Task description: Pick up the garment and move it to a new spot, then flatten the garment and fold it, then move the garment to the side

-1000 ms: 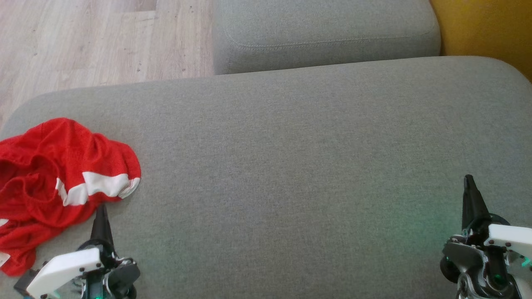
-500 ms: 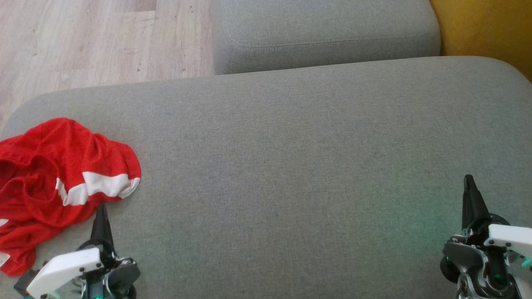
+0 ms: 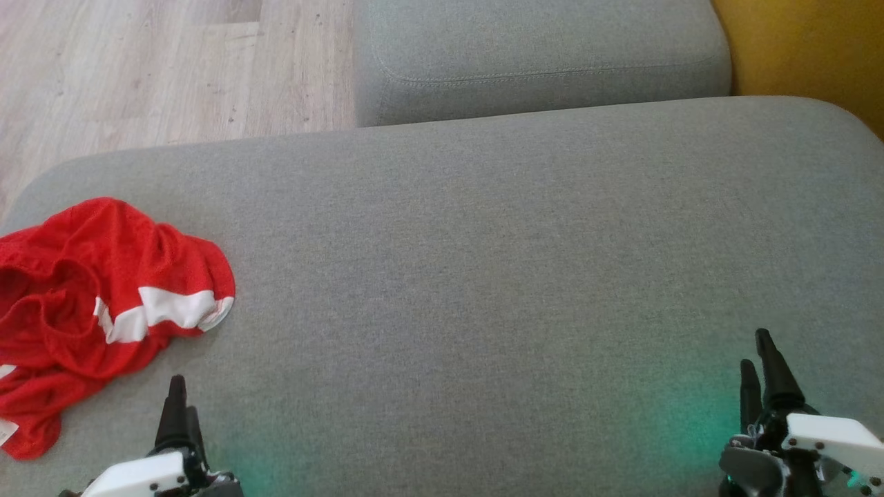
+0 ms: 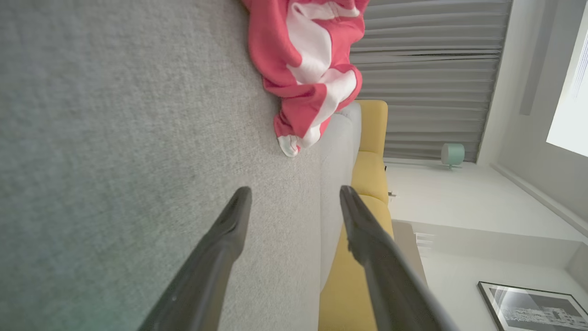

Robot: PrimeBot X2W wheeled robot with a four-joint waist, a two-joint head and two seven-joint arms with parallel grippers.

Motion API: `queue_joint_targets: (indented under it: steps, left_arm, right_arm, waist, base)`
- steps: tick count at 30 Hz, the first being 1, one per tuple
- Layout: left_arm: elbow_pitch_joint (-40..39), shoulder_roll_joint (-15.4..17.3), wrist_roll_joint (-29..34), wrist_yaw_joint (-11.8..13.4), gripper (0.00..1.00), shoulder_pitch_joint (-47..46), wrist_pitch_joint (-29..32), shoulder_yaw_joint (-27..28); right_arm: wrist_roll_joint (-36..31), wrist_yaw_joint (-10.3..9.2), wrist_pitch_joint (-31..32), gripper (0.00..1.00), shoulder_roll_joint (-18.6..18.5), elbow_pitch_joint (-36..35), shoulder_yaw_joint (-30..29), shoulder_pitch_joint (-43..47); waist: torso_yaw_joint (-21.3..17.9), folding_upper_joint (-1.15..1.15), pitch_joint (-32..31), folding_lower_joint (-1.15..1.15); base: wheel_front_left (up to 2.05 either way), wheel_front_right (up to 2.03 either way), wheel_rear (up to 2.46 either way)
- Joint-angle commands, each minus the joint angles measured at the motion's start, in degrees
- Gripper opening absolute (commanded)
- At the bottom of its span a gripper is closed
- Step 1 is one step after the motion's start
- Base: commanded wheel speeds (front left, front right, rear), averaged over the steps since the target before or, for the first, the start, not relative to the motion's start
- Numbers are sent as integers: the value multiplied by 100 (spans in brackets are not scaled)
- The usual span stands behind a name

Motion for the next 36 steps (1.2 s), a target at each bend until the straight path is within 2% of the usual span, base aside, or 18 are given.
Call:
queue_joint_targets:
  steps: [1,6,36]
  left_arm:
    - [-239,38,147,-4,100,-207,-77,-22]
    - [-324,40,488,8,100,-176,-161,-10]
    - [-788,53,2682,477,100,65,-647,-406]
  right_arm:
    - [-85,3,-78,100,-30,-207,69,-235]
    - [-357,5,-163,100,-32,-194,103,-229]
    - [-2858,16,-653,100,-46,-537,681,-120]
  waist:
    - [1,0,-13,0]
    - [8,0,-42,0]
    - [79,0,-230,0]
  base:
    - [0,0,0]
    - [0,0,0]
    - [0,0,0]
